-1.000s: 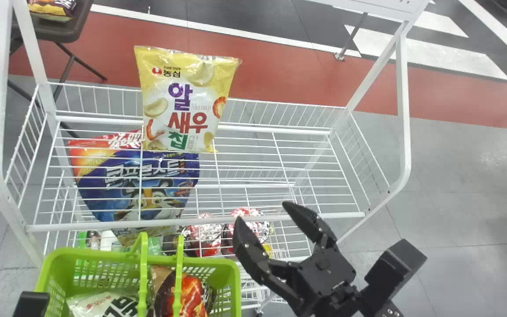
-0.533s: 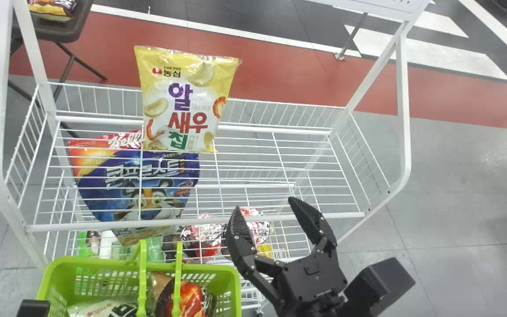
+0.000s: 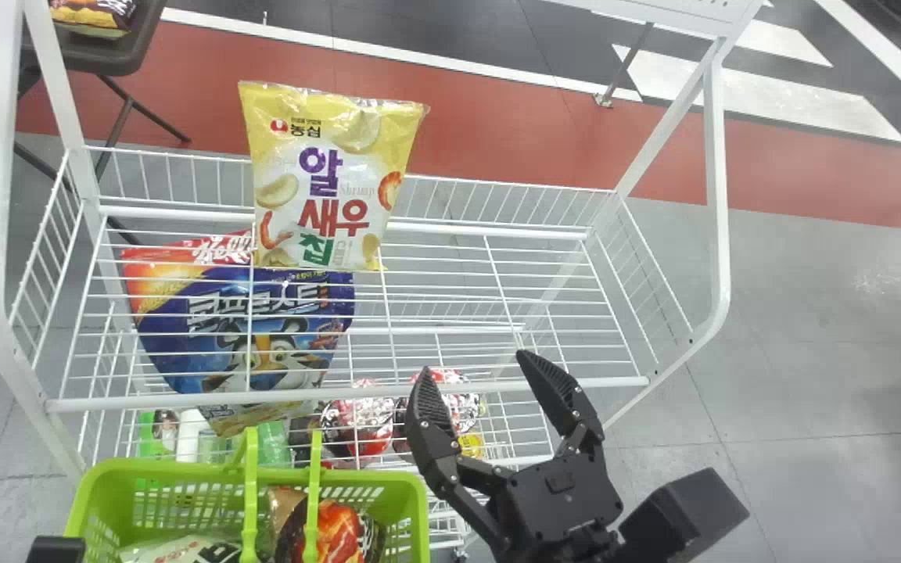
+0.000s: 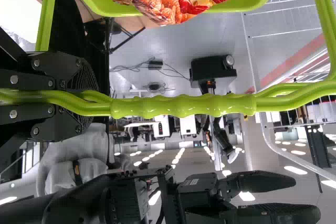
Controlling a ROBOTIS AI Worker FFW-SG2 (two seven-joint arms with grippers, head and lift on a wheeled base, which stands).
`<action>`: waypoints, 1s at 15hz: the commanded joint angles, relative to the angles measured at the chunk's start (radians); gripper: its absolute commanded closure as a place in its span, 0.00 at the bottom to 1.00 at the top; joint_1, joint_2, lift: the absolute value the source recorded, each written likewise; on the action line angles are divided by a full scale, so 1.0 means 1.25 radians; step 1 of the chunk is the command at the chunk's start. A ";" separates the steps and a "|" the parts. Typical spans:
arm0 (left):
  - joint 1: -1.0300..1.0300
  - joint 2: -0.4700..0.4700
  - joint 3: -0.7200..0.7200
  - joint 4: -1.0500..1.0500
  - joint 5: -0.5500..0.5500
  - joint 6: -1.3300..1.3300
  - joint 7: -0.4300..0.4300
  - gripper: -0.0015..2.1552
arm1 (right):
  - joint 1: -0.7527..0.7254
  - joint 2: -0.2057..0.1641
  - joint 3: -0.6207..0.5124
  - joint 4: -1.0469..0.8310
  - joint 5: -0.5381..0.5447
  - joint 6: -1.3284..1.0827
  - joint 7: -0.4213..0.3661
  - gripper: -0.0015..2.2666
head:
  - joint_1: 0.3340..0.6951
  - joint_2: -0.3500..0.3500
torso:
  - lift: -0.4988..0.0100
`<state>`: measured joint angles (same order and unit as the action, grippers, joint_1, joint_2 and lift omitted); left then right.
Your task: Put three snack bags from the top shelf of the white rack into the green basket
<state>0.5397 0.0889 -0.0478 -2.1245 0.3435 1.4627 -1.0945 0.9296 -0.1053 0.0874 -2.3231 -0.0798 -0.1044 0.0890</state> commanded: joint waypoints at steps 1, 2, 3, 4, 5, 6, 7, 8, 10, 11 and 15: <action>0.001 0.000 0.001 0.000 0.000 0.000 -0.001 1.00 | 0.000 0.001 0.000 0.001 0.000 0.000 0.000 0.03 | 1.00 0.00 | 0.98; 0.001 0.000 0.003 0.000 0.001 0.000 -0.001 1.00 | 0.000 0.001 0.000 -0.001 0.000 0.000 0.000 0.03 | 1.00 0.00 | 0.98; 0.001 0.000 0.004 0.000 0.004 0.000 -0.001 1.00 | 0.000 0.001 0.000 -0.001 0.000 0.000 0.000 0.03 | 1.00 0.00 | 0.98; 0.001 0.000 0.004 0.000 0.004 0.000 -0.002 1.00 | 0.000 0.001 0.000 -0.001 -0.001 0.000 0.000 0.03 | 1.00 0.00 | 0.98; 0.001 0.000 0.005 0.000 0.004 0.000 -0.002 1.00 | 0.000 0.001 0.000 -0.001 -0.001 0.000 0.000 0.03 | 1.00 0.00 | 0.98; 0.001 0.000 0.005 0.000 0.004 0.000 -0.002 1.00 | 0.000 0.001 0.000 0.001 0.000 0.000 0.000 0.03 | 1.00 0.00 | 0.98; 0.001 0.000 0.005 0.000 0.005 0.000 -0.001 1.00 | 0.000 0.001 0.000 -0.001 -0.001 0.000 0.000 0.03 | 1.00 0.00 | 0.98; 0.001 0.000 0.006 0.000 0.005 0.000 0.002 1.00 | 0.000 0.001 0.000 -0.001 -0.001 0.000 0.000 0.03 | 1.00 0.00 | 0.98; 0.001 0.000 0.006 0.000 0.005 0.000 0.002 1.00 | 0.000 0.001 -0.001 -0.001 -0.001 -0.003 0.000 0.03 | 1.00 0.00 | 0.98; 0.001 0.000 0.006 0.000 0.005 0.000 0.002 1.00 | 0.000 0.000 -0.001 -0.001 -0.001 -0.003 0.000 0.03 | 1.00 0.00 | 0.98; 0.001 0.000 0.008 0.000 0.007 0.000 0.002 1.00 | 0.000 0.000 -0.004 -0.001 -0.002 -0.003 0.000 0.03 | 1.00 0.00 | 0.98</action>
<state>0.5415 0.0889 -0.0396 -2.1244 0.3505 1.4627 -1.0922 0.9296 -0.1058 0.0842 -2.3240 -0.0833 -0.1080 0.0890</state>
